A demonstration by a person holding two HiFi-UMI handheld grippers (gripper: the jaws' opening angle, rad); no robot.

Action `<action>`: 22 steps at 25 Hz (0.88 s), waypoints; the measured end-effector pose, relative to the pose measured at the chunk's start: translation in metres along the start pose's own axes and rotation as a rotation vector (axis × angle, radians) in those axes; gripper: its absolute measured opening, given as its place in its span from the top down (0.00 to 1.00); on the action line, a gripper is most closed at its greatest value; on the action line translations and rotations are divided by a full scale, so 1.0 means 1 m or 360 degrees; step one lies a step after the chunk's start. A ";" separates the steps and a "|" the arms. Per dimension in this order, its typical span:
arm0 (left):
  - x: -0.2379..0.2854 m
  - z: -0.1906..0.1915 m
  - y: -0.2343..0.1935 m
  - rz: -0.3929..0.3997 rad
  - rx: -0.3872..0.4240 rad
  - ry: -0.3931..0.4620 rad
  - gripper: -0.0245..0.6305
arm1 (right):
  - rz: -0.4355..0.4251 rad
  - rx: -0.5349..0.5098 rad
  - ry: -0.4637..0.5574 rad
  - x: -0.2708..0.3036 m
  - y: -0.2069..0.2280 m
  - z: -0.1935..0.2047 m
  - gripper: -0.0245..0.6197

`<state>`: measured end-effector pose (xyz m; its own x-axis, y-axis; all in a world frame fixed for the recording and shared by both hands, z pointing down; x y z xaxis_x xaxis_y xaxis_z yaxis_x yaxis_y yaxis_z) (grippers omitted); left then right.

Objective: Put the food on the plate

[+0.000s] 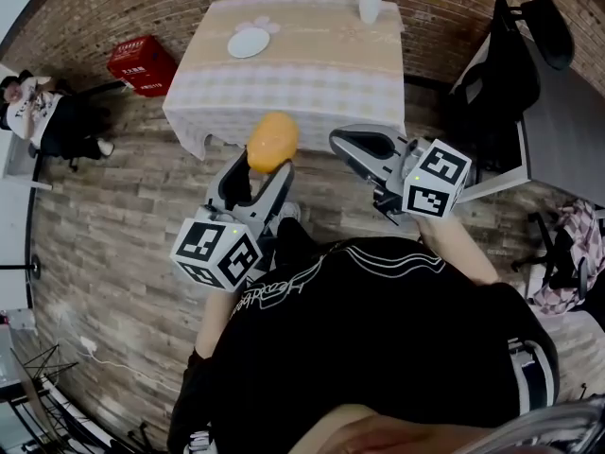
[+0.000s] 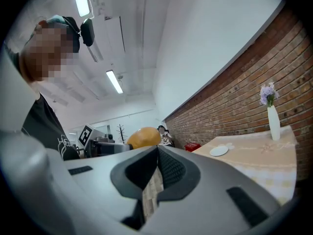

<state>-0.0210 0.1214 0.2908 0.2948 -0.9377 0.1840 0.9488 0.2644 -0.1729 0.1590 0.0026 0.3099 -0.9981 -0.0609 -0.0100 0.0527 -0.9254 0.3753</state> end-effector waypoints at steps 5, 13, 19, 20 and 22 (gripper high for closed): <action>0.021 -0.019 -0.060 0.0031 -0.0021 -0.0014 0.54 | 0.0043 0.0011 -0.0006 0.050 0.028 -0.014 0.97; 0.067 -0.053 -0.155 0.0136 -0.0038 -0.0093 0.54 | 0.0175 0.0074 0.0040 0.122 0.078 -0.042 0.97; 0.097 -0.069 -0.209 0.0210 -0.0033 -0.0132 0.54 | 0.0263 0.0113 0.0054 0.163 0.109 -0.052 0.97; 0.102 -0.071 -0.216 0.0224 -0.0033 -0.0138 0.54 | 0.0278 0.0120 0.0055 0.168 0.113 -0.053 0.97; 0.112 -0.073 -0.231 0.0252 -0.0038 -0.0150 0.54 | 0.0312 0.0131 0.0057 0.178 0.121 -0.055 0.97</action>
<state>-0.2152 -0.0614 0.2809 0.4504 -0.8593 0.2424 0.8872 0.4003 -0.2294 -0.0104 -0.1408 0.3028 -0.9671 -0.2515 0.0381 0.2415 -0.8608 0.4480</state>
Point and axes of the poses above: the fingertips, and each gripper's own axes: x forward along the fingers, y to its right, z out of its underside, the point moved 8 cm from there along -x, backward along the fingers, and after that the axes turned 5 degrees about x, right-handed, at the moved point
